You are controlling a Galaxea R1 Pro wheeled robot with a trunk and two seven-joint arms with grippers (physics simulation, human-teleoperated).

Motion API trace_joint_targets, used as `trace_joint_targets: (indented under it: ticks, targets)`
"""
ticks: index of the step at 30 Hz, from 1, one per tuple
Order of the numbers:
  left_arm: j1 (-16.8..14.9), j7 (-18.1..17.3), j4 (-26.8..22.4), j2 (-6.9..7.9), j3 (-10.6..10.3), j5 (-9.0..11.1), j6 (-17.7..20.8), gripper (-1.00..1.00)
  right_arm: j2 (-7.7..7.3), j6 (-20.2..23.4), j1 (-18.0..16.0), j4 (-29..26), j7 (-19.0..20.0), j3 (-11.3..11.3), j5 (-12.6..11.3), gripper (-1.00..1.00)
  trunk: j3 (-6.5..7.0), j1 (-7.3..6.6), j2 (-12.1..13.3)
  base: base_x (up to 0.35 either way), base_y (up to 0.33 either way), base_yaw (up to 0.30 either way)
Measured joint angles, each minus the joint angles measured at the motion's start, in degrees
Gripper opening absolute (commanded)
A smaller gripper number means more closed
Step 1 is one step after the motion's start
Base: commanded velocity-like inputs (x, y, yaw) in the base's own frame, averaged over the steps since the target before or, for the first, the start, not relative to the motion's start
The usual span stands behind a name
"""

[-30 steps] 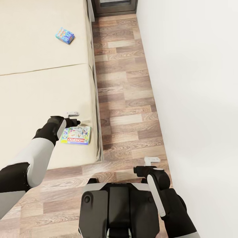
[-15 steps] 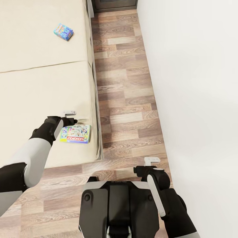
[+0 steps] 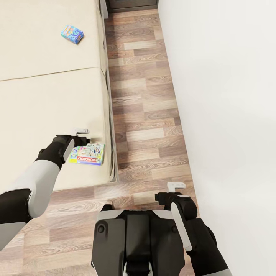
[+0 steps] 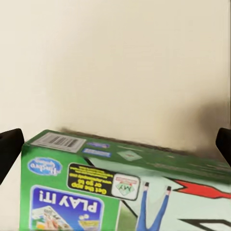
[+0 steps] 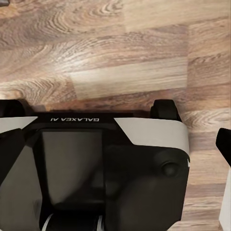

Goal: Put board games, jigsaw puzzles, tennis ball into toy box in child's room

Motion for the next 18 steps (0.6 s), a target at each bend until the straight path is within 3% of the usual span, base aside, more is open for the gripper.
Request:
trace_joint_targets:
  ticks: [18]
  targets:
    - [0.00, -0.06, 0.00, 0.01, -0.02, 0.00, -0.08, 1.00, -0.05, 0.00, 0.00, 0.00, 0.00, 0.00, 0.00, 1.00, 0.00, -0.01, 0.00, -0.007, -0.004, 0.000]
